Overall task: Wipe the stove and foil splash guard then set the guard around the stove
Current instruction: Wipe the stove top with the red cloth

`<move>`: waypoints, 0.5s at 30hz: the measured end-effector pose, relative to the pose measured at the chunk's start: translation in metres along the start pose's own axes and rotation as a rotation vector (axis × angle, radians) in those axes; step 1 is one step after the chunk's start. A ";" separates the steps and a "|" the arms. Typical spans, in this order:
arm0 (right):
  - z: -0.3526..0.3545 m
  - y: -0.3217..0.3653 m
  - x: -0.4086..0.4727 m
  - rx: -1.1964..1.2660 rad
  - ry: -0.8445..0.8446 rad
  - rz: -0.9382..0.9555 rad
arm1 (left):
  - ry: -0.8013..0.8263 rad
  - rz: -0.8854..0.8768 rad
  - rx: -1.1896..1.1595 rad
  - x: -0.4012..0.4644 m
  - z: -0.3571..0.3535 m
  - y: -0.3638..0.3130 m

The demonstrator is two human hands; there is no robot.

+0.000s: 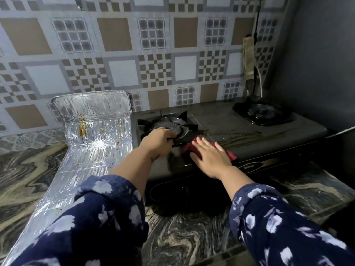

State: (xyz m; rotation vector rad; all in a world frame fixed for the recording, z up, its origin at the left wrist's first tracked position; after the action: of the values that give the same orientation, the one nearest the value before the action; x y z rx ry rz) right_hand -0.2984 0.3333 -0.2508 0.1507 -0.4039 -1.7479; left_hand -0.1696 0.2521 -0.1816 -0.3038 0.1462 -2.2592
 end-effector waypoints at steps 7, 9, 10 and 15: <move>0.009 -0.051 0.055 -0.039 0.140 -0.087 | -0.050 -0.050 -0.021 0.057 0.001 -0.043; 0.010 -0.053 0.075 -0.051 0.179 -0.062 | -0.043 -0.030 -0.009 0.073 -0.003 -0.045; 0.011 -0.053 0.083 -0.058 0.199 -0.043 | -0.042 -0.027 0.003 0.080 -0.005 -0.047; 0.014 -0.052 0.077 0.020 0.244 0.092 | -0.010 -0.016 0.012 0.108 -0.018 -0.069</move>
State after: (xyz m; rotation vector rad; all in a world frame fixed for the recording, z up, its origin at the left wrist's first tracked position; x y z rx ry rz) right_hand -0.3672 0.2699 -0.2470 0.3504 -0.2460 -1.6120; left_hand -0.2929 0.2145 -0.1667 -0.3106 0.1248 -2.2732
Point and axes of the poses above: each hand's wrist, its own x-axis towards the middle knuckle, its own z-axis out of the back of the hand, y = z × x, the point moved 10 cm from there along x, towards the middle knuckle, and after that the axes turned 10 degrees about x, right-handed, at the moved point
